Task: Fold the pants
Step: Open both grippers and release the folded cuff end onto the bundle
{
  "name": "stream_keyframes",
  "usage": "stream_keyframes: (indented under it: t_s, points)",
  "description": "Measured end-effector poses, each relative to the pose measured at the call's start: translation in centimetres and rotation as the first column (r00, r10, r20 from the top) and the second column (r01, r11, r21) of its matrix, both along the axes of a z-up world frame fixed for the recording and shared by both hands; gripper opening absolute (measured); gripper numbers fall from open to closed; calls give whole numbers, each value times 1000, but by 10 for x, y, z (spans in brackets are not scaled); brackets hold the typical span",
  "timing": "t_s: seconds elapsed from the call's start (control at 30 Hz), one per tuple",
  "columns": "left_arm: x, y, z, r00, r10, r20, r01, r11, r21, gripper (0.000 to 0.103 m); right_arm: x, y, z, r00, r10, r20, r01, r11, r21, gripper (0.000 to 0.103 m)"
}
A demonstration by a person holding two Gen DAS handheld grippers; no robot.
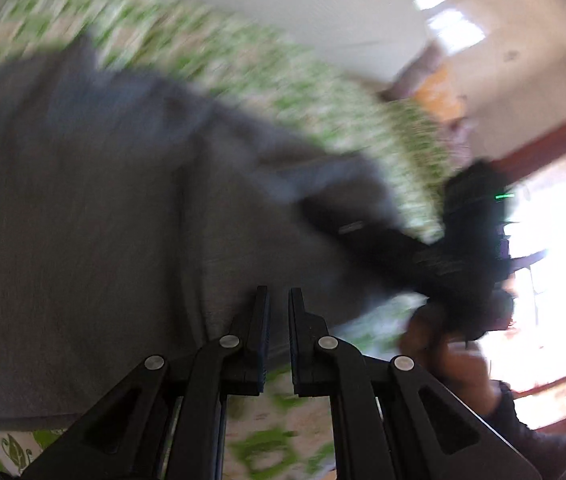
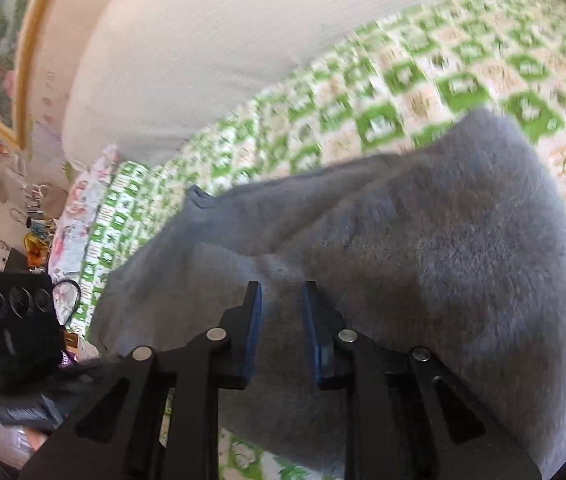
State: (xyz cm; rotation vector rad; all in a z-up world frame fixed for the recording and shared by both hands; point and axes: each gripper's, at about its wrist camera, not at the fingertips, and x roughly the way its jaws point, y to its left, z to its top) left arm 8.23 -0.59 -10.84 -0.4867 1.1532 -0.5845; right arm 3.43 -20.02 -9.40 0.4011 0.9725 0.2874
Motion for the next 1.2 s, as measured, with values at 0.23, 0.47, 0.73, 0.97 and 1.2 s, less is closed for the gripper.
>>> stream_keyframes:
  t_s: [0.23,0.47,0.73,0.97,1.2]
  points:
    - [-11,40,-6,995,94,-20,-95,987,-127,7,-4,5,19,998,43,37,-44,999,24,20]
    - [-33,70,5,982,190,-2,-188,968,-164,10,4,36,28,992,113,49,-113,994,9,20]
    - [-62,125,9,952,305,-5,-300,935,-188,10,18,82,24,976,216,30,-216,976,-23,21]
    - [-90,169,9,911,413,-17,-407,889,-211,10,30,121,20,957,291,12,-290,956,-51,22]
    - [-116,193,16,863,505,1,-495,847,-196,17,39,158,14,931,366,-16,-366,927,-80,22]
